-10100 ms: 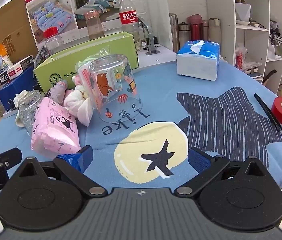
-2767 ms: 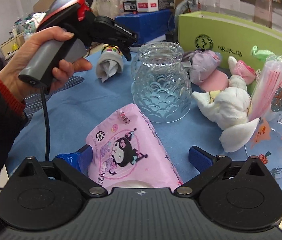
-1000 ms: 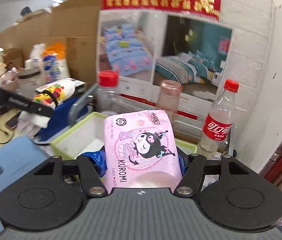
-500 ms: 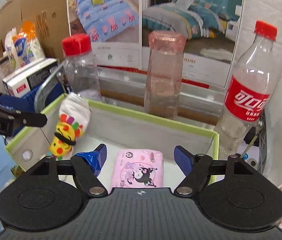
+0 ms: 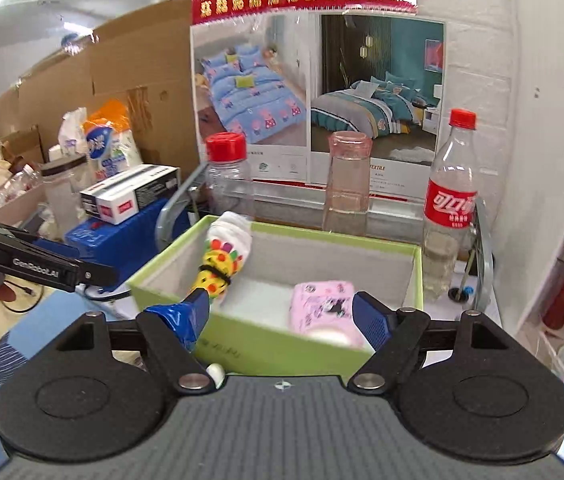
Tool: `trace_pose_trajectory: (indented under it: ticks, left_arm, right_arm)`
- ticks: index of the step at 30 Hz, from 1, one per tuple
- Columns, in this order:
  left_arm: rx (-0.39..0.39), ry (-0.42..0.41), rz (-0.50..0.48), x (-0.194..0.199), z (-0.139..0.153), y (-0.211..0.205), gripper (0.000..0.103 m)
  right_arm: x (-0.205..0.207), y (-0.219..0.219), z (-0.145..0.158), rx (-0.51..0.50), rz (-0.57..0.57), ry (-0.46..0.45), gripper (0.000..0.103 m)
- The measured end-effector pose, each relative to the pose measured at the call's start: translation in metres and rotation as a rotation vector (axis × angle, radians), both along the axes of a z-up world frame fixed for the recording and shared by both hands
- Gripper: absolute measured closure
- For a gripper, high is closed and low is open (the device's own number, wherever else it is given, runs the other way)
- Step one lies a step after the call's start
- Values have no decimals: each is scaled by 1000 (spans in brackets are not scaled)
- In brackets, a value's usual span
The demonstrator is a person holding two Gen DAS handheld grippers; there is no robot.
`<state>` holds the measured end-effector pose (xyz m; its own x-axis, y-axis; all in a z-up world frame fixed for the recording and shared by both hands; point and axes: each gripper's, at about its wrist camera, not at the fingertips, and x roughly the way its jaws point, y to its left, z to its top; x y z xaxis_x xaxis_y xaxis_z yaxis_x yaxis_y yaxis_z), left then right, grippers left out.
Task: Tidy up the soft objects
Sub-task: 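Carry sock and tissue pack into the green box and release both, then move the left tool to the bag of cotton swabs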
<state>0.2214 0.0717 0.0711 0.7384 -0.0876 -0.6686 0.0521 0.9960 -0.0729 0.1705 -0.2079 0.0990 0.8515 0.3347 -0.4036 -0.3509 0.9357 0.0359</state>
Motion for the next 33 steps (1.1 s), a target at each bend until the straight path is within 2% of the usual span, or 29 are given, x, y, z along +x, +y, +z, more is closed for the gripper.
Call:
trace_pose_trajectory:
  ticks: [5,8,16,22,26,33]
  left_arm:
    - [1,16,42,-38,-16,15,22]
    - [-12,48,71,-52,-31,25,22]
    - [-48,135,162,-39,-58,39,22]
    - [-87,168,158,8,-58,26,21]
    - [-77,237,122,37,-70,16,21]
    - [-89,276,92,46,-88,12,19]
  right_arm:
    - [-52,3,-24,25,-46,-28,37]
    - [-82,0,-42,73,-90,-25,37]
    - [-141,-21,-95,241,-230,34,36]
    - [-142,-40,-102,262,-304,48,35]
    - [-136,-49,-104,295,-319,49,34]
    - [-123,-50,-109,299,-322,75,34]
